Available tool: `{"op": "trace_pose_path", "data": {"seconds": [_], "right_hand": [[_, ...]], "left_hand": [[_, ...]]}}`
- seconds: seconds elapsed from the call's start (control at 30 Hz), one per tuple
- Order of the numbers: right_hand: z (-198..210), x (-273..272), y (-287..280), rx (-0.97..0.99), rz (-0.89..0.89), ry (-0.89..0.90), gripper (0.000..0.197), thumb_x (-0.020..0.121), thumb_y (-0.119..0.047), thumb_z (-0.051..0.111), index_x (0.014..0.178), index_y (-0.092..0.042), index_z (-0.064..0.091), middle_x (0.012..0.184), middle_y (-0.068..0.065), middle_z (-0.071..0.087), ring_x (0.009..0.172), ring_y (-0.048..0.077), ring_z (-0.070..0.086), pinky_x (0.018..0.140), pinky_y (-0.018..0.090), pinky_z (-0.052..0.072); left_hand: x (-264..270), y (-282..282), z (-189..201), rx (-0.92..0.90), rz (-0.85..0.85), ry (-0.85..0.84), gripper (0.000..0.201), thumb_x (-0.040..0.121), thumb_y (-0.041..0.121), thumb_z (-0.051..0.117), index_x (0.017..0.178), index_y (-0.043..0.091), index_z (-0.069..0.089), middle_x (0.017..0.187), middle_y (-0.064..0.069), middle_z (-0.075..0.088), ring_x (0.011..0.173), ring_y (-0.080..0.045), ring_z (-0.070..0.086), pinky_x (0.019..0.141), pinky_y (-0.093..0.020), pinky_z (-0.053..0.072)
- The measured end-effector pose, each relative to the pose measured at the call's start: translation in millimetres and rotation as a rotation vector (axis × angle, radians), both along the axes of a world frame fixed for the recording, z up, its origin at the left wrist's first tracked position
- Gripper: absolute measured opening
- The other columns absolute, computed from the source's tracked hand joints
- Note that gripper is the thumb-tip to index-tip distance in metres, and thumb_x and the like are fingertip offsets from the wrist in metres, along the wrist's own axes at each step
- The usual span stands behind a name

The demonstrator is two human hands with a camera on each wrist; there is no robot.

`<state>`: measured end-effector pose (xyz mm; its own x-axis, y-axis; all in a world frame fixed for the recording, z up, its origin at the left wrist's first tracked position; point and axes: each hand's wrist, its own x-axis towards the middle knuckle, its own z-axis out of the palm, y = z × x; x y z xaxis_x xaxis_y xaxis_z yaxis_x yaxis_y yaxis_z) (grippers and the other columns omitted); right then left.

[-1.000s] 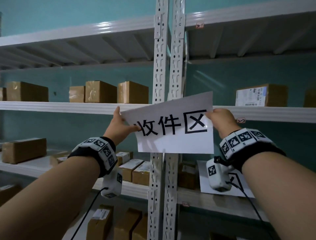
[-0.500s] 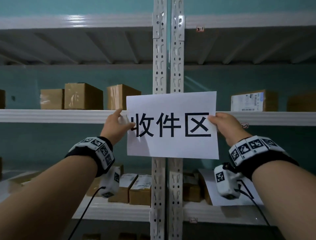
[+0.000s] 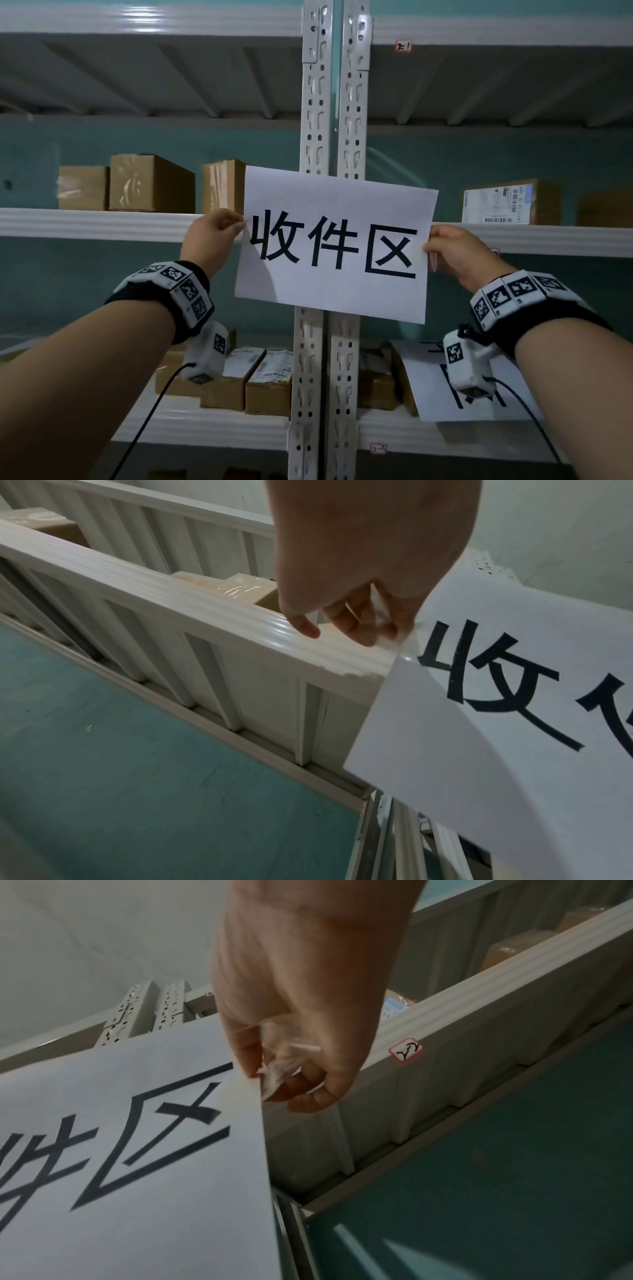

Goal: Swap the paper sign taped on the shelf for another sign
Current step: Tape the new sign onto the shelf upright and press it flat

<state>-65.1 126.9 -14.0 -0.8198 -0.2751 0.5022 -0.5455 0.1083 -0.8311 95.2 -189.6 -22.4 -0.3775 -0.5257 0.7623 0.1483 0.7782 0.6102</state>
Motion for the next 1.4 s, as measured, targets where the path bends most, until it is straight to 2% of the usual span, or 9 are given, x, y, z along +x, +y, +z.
{"op": "trace_pose_path", "data": {"seconds": [0.17, 0.3, 0.4, 0.57, 0.67, 0.9, 1.13, 1.27, 1.4], "right_hand": [[4, -7, 6, -0.057, 0.025, 0.011, 0.024, 0.088, 0.005, 0.052, 0.109, 0.001, 0.062, 0.111, 0.021, 0.067, 0.099, 0.035, 0.066, 0.082, 0.044, 0.056], [7, -13, 8, 0.106, -0.146, 0.162, 0.009, 0.086, -0.007, 0.061, 0.080, -0.008, 0.068, 0.086, 0.016, 0.071, 0.084, 0.033, 0.069, 0.086, 0.045, 0.055], [9, -15, 10, 0.138, -0.192, 0.178, 0.012, 0.086, -0.010, 0.061, 0.076, -0.013, 0.067, 0.082, 0.010, 0.071, 0.076, 0.024, 0.068, 0.086, 0.042, 0.056], [12, -14, 13, 0.157, -0.161, 0.194, 0.031, 0.082, -0.006, 0.057, 0.111, -0.015, 0.061, 0.102, 0.003, 0.067, 0.097, 0.021, 0.063, 0.095, 0.040, 0.049], [12, -16, 15, 0.101, -0.100, 0.174, 0.039, 0.084, 0.002, 0.051, 0.121, -0.009, 0.056, 0.094, 0.003, 0.067, 0.095, 0.019, 0.062, 0.096, 0.039, 0.049], [15, -29, 17, 0.042, -0.233, 0.168, 0.009, 0.082, -0.003, 0.063, 0.082, -0.011, 0.066, 0.079, 0.004, 0.064, 0.081, 0.026, 0.067, 0.087, 0.044, 0.055], [14, -32, 21, 0.007, -0.357, 0.281, 0.013, 0.085, -0.013, 0.062, 0.097, -0.012, 0.067, 0.099, 0.003, 0.065, 0.096, 0.021, 0.060, 0.093, 0.037, 0.049], [10, -39, 19, 0.050, -0.402, 0.247, 0.005, 0.084, -0.019, 0.063, 0.080, -0.022, 0.063, 0.094, -0.001, 0.065, 0.097, 0.023, 0.061, 0.094, 0.042, 0.047], [8, -42, 20, 0.046, -0.396, 0.258, 0.005, 0.085, -0.015, 0.062, 0.087, -0.013, 0.067, 0.091, 0.003, 0.063, 0.091, 0.020, 0.057, 0.082, 0.027, 0.042]], "left_hand": [[-6, 3, 2, 0.004, 0.043, 0.037, 0.019, 0.093, 0.019, 0.055, 0.109, 0.012, 0.062, 0.098, 0.000, 0.061, 0.091, -0.016, 0.056, 0.076, -0.026, 0.042], [-9, 5, 2, 0.000, 0.092, 0.052, 0.013, 0.092, 0.019, 0.056, 0.100, 0.009, 0.059, 0.091, -0.002, 0.061, 0.071, -0.008, 0.054, 0.059, -0.016, 0.034], [-8, 5, 4, -0.015, 0.104, 0.063, 0.013, 0.092, 0.020, 0.057, 0.097, 0.009, 0.060, 0.088, -0.004, 0.063, 0.077, -0.014, 0.059, 0.064, -0.020, 0.038], [-11, 7, 10, 0.001, 0.101, 0.088, 0.016, 0.093, 0.023, 0.054, 0.102, 0.011, 0.058, 0.094, -0.001, 0.062, 0.090, -0.023, 0.063, 0.077, -0.032, 0.047], [-15, 7, 10, 0.018, 0.085, 0.097, 0.016, 0.094, 0.023, 0.052, 0.104, 0.011, 0.057, 0.097, -0.002, 0.061, 0.093, -0.024, 0.063, 0.077, -0.032, 0.047], [-19, 4, 8, 0.015, 0.086, 0.094, 0.018, 0.096, 0.017, 0.050, 0.111, 0.012, 0.058, 0.110, -0.007, 0.064, 0.099, -0.022, 0.061, 0.078, -0.030, 0.046], [-21, 6, 5, 0.009, 0.093, 0.077, 0.025, 0.091, 0.020, 0.058, 0.114, 0.012, 0.060, 0.107, -0.006, 0.066, 0.098, -0.021, 0.061, 0.085, -0.033, 0.051], [-23, 8, 5, 0.022, 0.130, 0.108, 0.020, 0.089, 0.020, 0.060, 0.106, 0.009, 0.061, 0.098, -0.004, 0.064, 0.089, -0.018, 0.057, 0.077, -0.029, 0.045], [-23, 12, 6, 0.008, 0.113, 0.123, 0.016, 0.090, 0.020, 0.060, 0.101, 0.009, 0.062, 0.094, -0.002, 0.062, 0.087, -0.017, 0.056, 0.074, -0.028, 0.042]]}}
